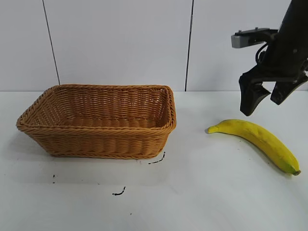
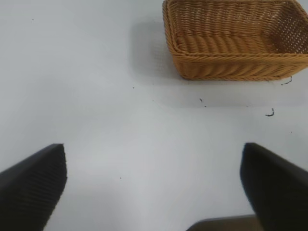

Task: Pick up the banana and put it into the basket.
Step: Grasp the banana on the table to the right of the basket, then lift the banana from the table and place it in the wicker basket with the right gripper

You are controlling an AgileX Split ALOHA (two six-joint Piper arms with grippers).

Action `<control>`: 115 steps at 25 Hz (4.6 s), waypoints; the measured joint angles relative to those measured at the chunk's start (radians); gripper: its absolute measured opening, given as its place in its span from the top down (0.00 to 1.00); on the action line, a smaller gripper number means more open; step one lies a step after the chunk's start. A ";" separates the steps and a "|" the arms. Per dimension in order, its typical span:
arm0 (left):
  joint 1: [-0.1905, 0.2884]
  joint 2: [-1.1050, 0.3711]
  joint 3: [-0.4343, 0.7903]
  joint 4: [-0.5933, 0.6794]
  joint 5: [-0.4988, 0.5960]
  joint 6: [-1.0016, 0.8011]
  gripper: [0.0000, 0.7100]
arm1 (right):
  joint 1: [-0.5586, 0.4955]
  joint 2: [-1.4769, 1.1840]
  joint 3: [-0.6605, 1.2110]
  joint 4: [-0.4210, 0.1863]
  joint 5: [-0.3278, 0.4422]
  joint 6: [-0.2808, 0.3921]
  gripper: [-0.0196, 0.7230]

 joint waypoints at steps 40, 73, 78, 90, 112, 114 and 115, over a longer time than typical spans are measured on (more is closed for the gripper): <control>0.000 0.000 0.000 0.000 0.000 0.000 0.02 | 0.000 0.174 -0.006 -0.088 -0.085 0.146 0.55; 0.000 0.000 0.000 0.000 0.000 0.000 0.02 | 0.424 0.288 -0.887 -0.061 0.280 -0.114 0.55; 0.000 0.000 0.000 0.000 0.000 0.000 0.02 | 0.542 0.346 -0.897 -0.061 0.118 -0.176 0.55; 0.000 0.000 0.000 0.000 0.000 0.000 0.02 | 0.581 0.499 -0.897 -0.086 0.014 -0.192 0.55; 0.000 0.000 0.000 0.000 0.000 0.000 0.02 | 0.573 0.531 -0.897 -0.073 -0.039 -0.103 0.14; 0.000 0.000 0.000 0.000 0.000 0.000 0.02 | 0.573 0.528 -0.897 -0.076 -0.033 -0.043 0.13; 0.000 0.000 0.000 0.000 0.000 0.000 0.02 | 0.573 0.522 -0.897 -0.078 -0.025 0.001 0.13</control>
